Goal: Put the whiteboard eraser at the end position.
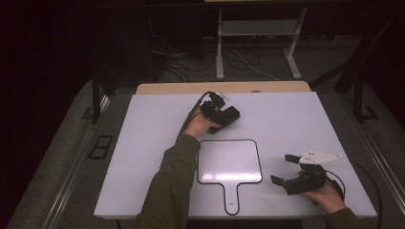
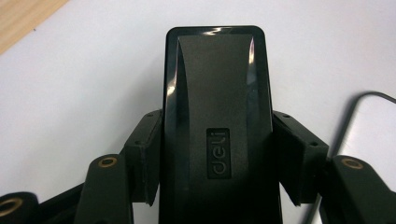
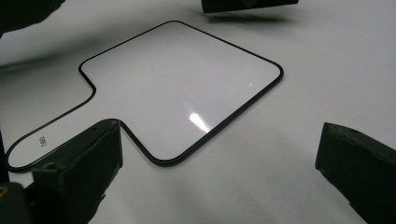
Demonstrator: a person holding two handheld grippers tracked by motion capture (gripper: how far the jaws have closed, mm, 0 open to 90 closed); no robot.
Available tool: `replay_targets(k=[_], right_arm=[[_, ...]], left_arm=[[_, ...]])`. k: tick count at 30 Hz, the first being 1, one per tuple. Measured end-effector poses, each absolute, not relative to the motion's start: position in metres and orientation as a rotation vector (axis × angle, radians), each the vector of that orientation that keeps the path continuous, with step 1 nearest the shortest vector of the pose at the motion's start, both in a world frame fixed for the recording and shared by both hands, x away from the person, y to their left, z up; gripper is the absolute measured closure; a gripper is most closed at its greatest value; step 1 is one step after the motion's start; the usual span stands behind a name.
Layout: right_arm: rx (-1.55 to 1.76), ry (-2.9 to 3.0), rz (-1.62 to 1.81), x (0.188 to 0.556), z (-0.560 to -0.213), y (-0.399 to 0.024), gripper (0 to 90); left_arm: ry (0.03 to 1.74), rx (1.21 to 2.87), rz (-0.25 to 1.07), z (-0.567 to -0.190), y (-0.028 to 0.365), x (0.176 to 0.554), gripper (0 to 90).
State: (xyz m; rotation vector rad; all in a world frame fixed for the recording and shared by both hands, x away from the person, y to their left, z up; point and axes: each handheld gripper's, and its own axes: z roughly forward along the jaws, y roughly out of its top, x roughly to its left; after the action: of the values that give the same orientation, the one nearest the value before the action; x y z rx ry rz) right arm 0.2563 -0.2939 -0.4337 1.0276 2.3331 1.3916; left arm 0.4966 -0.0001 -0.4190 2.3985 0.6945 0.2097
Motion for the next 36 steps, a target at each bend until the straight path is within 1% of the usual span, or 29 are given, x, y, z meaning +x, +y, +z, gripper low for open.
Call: replay_targets(k=[8,10,11,14,17,20,27,29,31,36], right_arm=[[1.022,2.334,1.391,0.256,-0.434,-0.294,0.0],[1.021,2.332,1.395,0.257,-0.434,-0.295,0.0],[1.021,2.332,1.395,0.257,-0.434,-0.295,0.0],[1.020,2.333,1.396,0.257,-0.434,-0.295,0.0],[1.025,2.335,1.392,0.257,-0.434,-0.294,0.0],[1.018,2.336,1.393,0.258,-0.435,-0.294,0.0],[1.037,2.352,1.410,0.262,-0.436,-0.295,0.0],[1.049,2.356,1.412,0.264,-0.437,-0.297,0.0],[1.069,2.361,1.419,0.266,-0.438,-0.298,0.0],[1.071,2.375,1.411,0.268,-0.440,-0.298,0.0]], left_arm=[[0.739,2.467,0.252,-0.429,-0.015,0.512,39.1],[0.746,2.474,0.229,-0.432,-0.014,0.514,39.1],[0.758,2.442,0.233,-0.434,-0.014,0.514,38.9],[0.774,2.428,0.209,-0.433,-0.012,0.515,38.3],[0.781,2.381,0.195,-0.431,-0.010,0.516,34.3],[0.778,2.376,0.200,-0.430,-0.010,0.515,32.1],[0.752,2.366,0.190,-0.431,-0.008,0.514,21.1],[0.751,2.357,0.202,-0.430,-0.009,0.514,19.9],[0.748,2.352,0.215,-0.428,-0.009,0.513,16.6],[0.740,2.328,0.237,-0.423,-0.007,0.509,13.6]])
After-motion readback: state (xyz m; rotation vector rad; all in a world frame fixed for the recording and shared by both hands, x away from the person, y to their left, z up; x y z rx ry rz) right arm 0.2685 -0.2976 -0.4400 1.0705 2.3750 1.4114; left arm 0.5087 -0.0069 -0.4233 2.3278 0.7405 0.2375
